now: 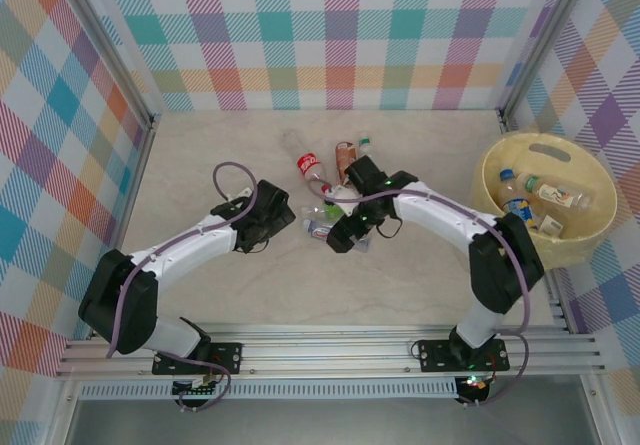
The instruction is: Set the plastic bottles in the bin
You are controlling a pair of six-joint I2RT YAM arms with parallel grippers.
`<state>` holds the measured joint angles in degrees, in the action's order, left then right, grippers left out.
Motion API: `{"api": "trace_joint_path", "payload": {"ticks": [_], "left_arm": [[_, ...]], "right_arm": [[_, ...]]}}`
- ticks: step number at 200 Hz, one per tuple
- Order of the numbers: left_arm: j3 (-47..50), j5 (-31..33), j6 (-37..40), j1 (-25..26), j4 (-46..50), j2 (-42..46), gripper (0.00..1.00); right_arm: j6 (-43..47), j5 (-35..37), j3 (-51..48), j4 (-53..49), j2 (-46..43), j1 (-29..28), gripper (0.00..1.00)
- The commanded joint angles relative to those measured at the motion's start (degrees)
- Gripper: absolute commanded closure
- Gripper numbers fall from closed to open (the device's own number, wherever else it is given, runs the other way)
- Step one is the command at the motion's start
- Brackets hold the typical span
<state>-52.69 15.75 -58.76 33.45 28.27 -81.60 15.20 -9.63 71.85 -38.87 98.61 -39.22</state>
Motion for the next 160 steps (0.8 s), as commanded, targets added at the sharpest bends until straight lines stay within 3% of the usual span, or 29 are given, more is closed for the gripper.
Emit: {"api": "trace_joint_path", "payload": {"ticks": [1, 48, 69, 160], "left_arm": [[1.02, 1.26, -1.09, -0.67, 0.88, 1.30, 0.00], [1.53, 0.53, -1.29, -0.68, 0.30, 0.58, 0.00], [1.48, 0.16, -1.35, -0.71, -0.09, 0.03, 0.00], [3.22, 2.45, -3.03, -0.82, 0.32, 1.56, 0.00]], "right_arm": [[1.65, 5.46, 2.55, 3.58, 3.75, -2.31, 0.13], [3.54, 14.58, 4.24, 5.60, 10.80, -6.08, 0.20], [2.52, 17.52, 4.79, 6.67, 12.75, -6.98, 0.33], [-0.44, 19.47, 1.33, 12.87, 12.57, -10.44, 0.45]]}}
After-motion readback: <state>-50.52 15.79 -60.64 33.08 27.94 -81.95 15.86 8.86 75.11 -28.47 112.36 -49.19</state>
